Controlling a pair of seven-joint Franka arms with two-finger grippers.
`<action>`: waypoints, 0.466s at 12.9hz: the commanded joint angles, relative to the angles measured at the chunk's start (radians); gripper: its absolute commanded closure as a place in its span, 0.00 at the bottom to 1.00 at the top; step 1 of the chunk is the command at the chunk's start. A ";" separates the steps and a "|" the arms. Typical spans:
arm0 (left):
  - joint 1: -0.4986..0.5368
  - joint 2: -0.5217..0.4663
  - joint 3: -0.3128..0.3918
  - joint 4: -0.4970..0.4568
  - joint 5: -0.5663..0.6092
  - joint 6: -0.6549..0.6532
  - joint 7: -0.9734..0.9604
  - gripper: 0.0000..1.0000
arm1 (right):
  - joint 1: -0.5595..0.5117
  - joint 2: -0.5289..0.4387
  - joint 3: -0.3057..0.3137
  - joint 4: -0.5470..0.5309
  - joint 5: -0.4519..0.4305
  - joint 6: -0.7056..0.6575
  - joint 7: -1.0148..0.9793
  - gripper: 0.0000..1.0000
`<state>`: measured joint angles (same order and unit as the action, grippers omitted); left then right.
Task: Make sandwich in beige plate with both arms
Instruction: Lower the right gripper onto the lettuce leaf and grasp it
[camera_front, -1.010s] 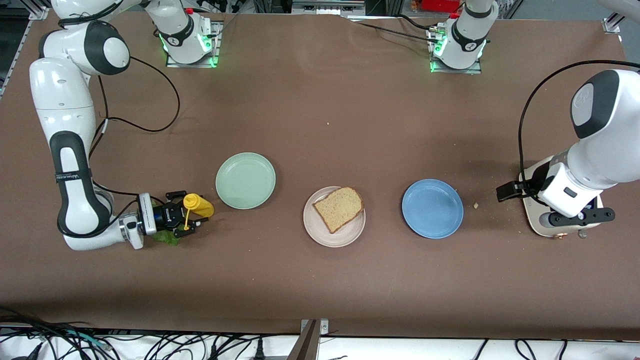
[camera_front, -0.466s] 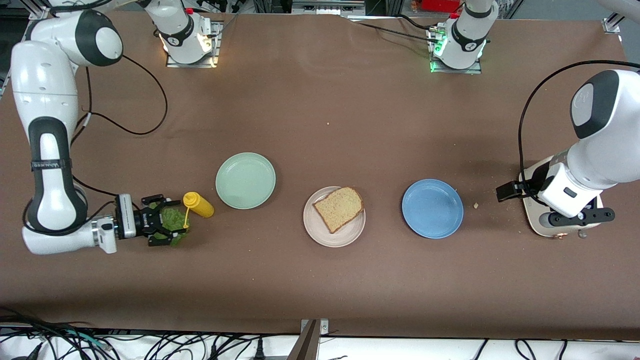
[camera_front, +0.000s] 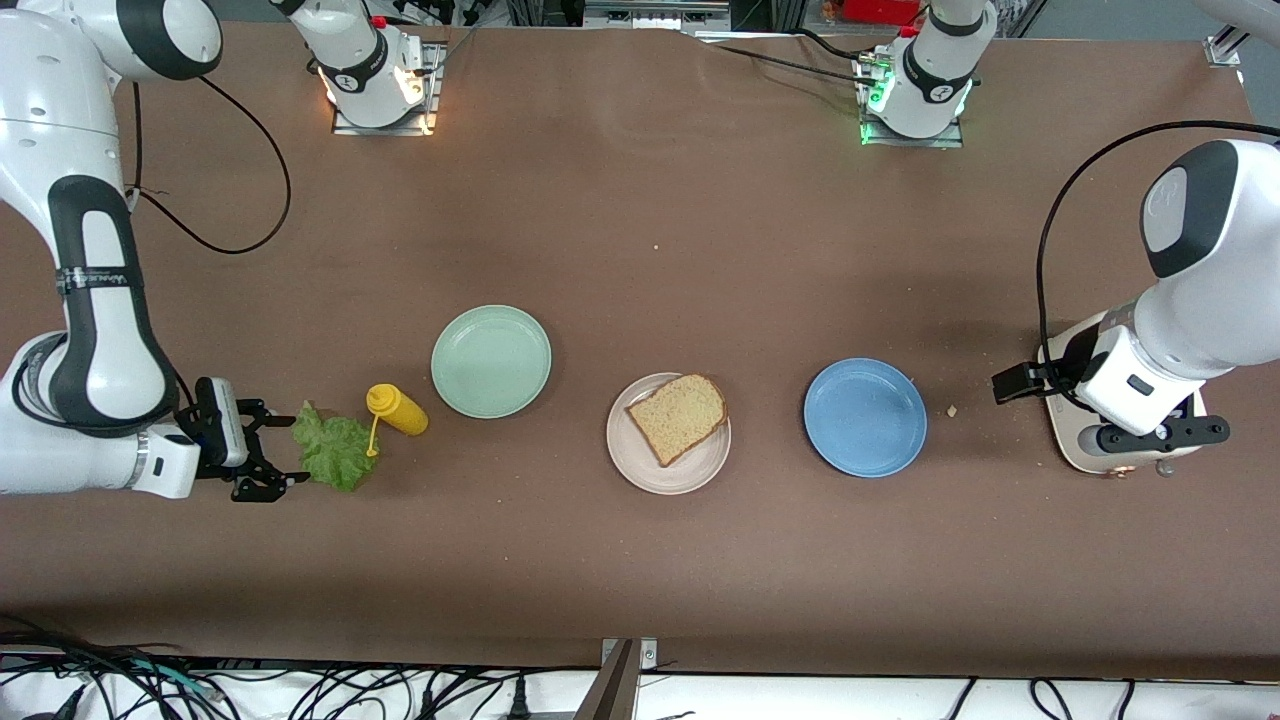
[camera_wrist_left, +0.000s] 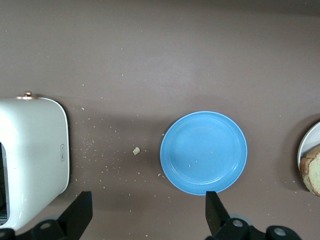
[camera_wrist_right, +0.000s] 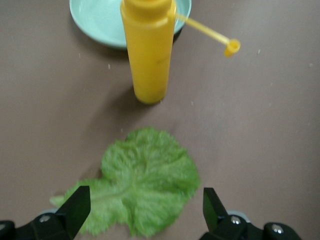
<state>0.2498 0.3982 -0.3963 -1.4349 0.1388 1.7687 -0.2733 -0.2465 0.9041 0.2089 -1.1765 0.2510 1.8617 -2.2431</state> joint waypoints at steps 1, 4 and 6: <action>0.011 -0.004 -0.007 0.002 -0.024 0.000 0.025 0.01 | 0.024 -0.039 -0.008 -0.126 -0.073 0.138 0.026 0.00; 0.011 -0.004 -0.007 0.002 -0.024 0.000 0.025 0.01 | 0.079 -0.132 -0.043 -0.300 -0.085 0.327 0.058 0.00; 0.011 -0.004 -0.007 0.002 -0.024 0.000 0.025 0.01 | 0.116 -0.210 -0.065 -0.440 -0.085 0.462 0.103 0.00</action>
<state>0.2498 0.3982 -0.3963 -1.4350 0.1388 1.7687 -0.2733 -0.1631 0.8414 0.1785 -1.4106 0.1810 2.2113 -2.1831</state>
